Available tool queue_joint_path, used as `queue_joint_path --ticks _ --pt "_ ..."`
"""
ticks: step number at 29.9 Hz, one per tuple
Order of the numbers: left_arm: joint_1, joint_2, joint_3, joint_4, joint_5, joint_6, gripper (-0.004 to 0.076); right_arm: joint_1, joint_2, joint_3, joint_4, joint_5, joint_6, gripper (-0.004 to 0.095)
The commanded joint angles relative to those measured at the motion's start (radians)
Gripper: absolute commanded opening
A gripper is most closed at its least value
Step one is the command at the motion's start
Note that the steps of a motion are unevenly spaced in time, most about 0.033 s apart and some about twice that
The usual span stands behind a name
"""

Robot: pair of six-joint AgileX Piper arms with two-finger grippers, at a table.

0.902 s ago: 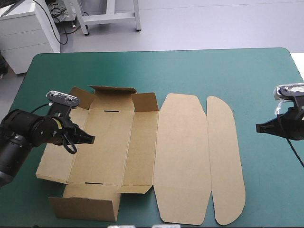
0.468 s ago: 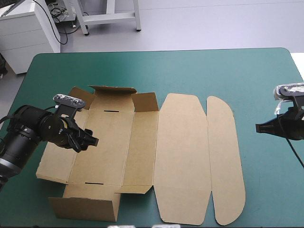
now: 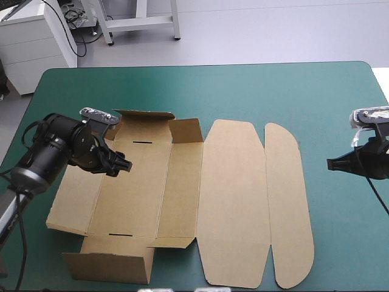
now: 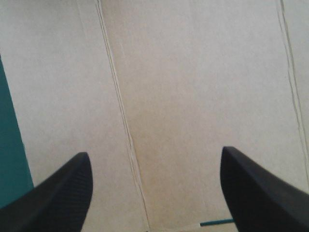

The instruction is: Fold the box

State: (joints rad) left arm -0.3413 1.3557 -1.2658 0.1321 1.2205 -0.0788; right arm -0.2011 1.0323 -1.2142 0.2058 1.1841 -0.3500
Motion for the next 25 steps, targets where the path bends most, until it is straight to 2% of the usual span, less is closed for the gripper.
queue_joint_path --ticks 1,6,9,15,21,25 --pt "0.0 0.04 -0.089 0.057 -0.019 -0.01 0.0526 -0.006 -0.01 -0.023 0.016 -0.036 -0.011 -0.002" --pt "0.008 0.111 -0.165 0.138 -0.008 -0.042 0.0522 -0.006 -0.01 -0.023 0.016 -0.036 -0.013 -0.002" --pt "0.059 0.127 -0.194 0.104 -0.018 -0.052 0.0477 -0.006 -0.01 -0.023 0.014 -0.039 -0.019 -0.002" --pt "0.26 0.127 -0.208 0.048 -0.04 -0.052 0.0348 -0.006 -0.01 -0.023 0.009 -0.047 -0.02 -0.002" --pt "0.464 0.127 -0.208 0.043 -0.021 -0.052 0.0343 -0.006 -0.01 -0.023 0.009 -0.047 -0.02 -0.002" --pt "0.588 0.127 -0.208 -0.009 0.005 -0.028 0.0305 -0.006 -0.01 -0.023 0.009 -0.049 -0.02 -0.002"
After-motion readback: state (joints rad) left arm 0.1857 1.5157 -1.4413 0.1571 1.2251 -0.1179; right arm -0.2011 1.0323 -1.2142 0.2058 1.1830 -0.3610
